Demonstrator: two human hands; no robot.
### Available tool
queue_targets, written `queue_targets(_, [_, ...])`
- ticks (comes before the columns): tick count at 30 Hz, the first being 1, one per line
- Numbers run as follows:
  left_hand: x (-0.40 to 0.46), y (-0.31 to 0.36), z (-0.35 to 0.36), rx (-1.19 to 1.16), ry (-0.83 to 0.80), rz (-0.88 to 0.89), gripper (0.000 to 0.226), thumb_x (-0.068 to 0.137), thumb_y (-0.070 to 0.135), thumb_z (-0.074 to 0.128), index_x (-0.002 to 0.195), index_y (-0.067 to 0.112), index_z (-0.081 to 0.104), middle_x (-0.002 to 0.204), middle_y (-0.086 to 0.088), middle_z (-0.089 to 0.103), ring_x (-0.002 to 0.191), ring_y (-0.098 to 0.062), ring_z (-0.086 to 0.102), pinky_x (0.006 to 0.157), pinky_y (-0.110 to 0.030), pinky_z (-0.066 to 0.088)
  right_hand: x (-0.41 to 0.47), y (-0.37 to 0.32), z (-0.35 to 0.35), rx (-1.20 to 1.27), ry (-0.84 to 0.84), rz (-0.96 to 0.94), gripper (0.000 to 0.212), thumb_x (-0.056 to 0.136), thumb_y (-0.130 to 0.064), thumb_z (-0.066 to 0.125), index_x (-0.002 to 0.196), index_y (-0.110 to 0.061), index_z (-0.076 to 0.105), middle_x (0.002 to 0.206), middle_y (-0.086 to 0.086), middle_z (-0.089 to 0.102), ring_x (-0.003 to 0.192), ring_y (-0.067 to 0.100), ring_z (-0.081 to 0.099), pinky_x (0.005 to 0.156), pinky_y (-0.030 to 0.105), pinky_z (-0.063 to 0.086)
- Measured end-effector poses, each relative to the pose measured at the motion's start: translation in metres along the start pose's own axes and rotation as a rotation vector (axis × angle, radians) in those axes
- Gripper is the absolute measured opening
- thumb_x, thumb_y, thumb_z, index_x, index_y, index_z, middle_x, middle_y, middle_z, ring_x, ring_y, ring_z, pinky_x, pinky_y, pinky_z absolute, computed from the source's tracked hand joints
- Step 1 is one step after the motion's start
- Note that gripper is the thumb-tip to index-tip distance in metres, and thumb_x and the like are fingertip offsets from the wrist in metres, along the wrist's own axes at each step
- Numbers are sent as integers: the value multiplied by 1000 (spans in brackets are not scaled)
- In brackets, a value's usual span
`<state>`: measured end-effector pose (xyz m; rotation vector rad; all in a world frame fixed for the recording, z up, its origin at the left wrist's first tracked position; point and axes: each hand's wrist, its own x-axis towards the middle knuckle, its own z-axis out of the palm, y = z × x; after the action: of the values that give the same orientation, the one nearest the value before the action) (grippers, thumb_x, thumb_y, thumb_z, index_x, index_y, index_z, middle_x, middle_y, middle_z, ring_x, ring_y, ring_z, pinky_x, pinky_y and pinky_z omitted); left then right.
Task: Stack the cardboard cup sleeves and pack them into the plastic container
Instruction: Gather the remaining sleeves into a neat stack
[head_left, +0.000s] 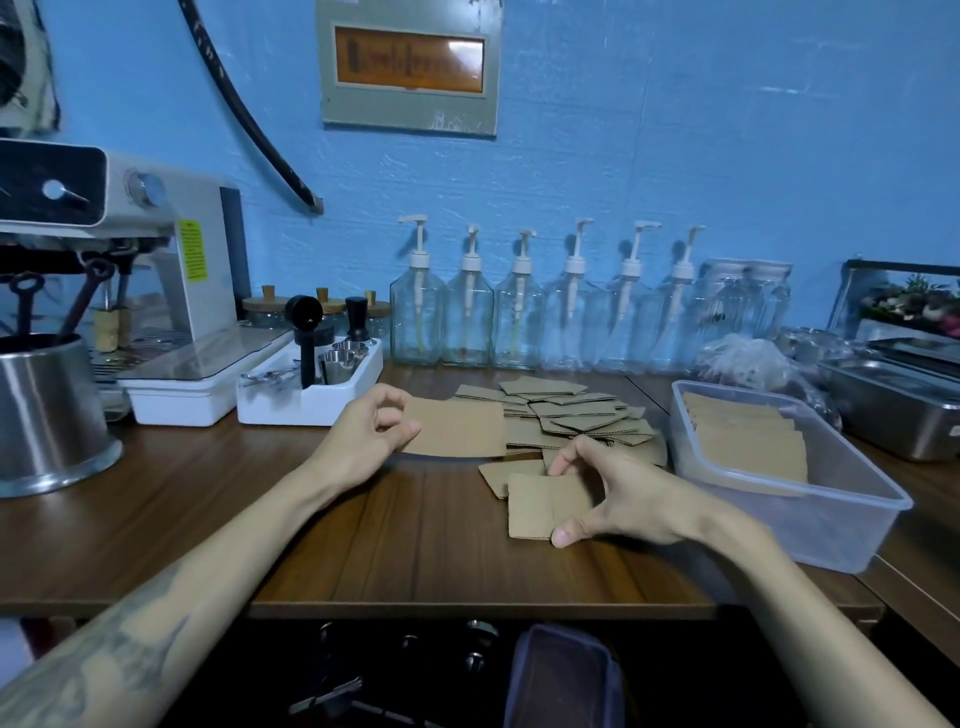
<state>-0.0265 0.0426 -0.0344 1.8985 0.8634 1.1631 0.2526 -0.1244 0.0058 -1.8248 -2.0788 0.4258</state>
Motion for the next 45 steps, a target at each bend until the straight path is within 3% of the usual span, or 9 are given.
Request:
queue_targets(5, [-1, -3, 0, -31, -82, -53, 26, 92, 2, 64, 108, 19, 52, 73, 0, 72, 65, -10, 65, 65, -25, 47, 16, -2, -8, 192, 78, -95, 32, 87, -11, 72, 113, -27, 63, 113, 2, 66, 106, 20, 59, 92, 23, 46])
queue_targets(10, [-2, 0, 1, -18, -134, -27, 40, 91, -6, 60, 121, 20, 54, 72, 8, 70, 71, -3, 63, 68, -15, 46, 47, -17, -13, 299, 282, -135, 34, 88, 0, 66, 109, -26, 70, 102, -1, 69, 95, 15, 62, 77, 12, 46])
queue_targets(14, [-4, 4, 1, -35, -202, -39, 49, 89, -12, 58, 124, 22, 53, 97, 1, 75, 94, -16, 68, 84, -25, 53, 76, -35, -1, 242, 368, -157, 34, 86, -1, 68, 105, -30, 71, 97, -14, 67, 91, 10, 61, 75, 16, 46])
queue_targets(17, [-5, 5, 3, -97, -240, -68, 49, 86, -10, 66, 124, 20, 54, 113, -5, 73, 106, -18, 68, 93, -31, 54, 94, -49, 13, 127, 399, -216, 32, 85, -4, 71, 108, -25, 72, 103, -10, 63, 97, 11, 58, 89, 26, 47])
queue_targets(26, [-1, 4, 3, -107, -105, -39, 32, 90, -9, 60, 113, 13, 58, 105, -5, 74, 99, -19, 69, 89, -32, 54, 109, -44, 38, -123, 518, -296, 52, 85, -22, 72, 134, -33, 57, 117, -7, 47, 111, 14, 40, 99, 34, 37])
queue_targets(29, [0, 3, 1, -100, -67, -28, 45, 89, -11, 60, 118, 22, 51, 102, -5, 74, 96, -20, 69, 88, -35, 55, 107, -36, 41, 68, 401, -211, 63, 92, -18, 65, 148, -32, 39, 126, -4, 48, 121, 14, 43, 109, 38, 36])
queue_targets(32, [0, 2, -1, -43, -111, 3, 66, 86, -10, 64, 132, 34, 44, 107, -11, 68, 98, -13, 66, 85, -23, 52, 104, -35, 46, 111, 350, -203, 69, 94, -8, 59, 152, -33, 31, 137, -5, 47, 132, 13, 42, 114, 35, 33])
queue_targets(37, [0, 3, 1, 91, -97, 9, 47, 86, 0, 68, 121, 29, 58, 116, 1, 62, 106, -16, 60, 90, -28, 50, 107, -42, 52, 30, 370, -240, 56, 91, 3, 55, 142, -20, 51, 129, -1, 53, 126, 17, 45, 100, 16, 29])
queue_targets(45, [-2, 1, -1, 51, -85, 24, 42, 91, -4, 62, 118, 28, 59, 119, -2, 65, 109, -15, 62, 95, -29, 51, 105, -42, 48, 53, 462, -238, 49, 88, 5, 59, 130, -20, 62, 114, -4, 63, 110, 16, 57, 96, 24, 43])
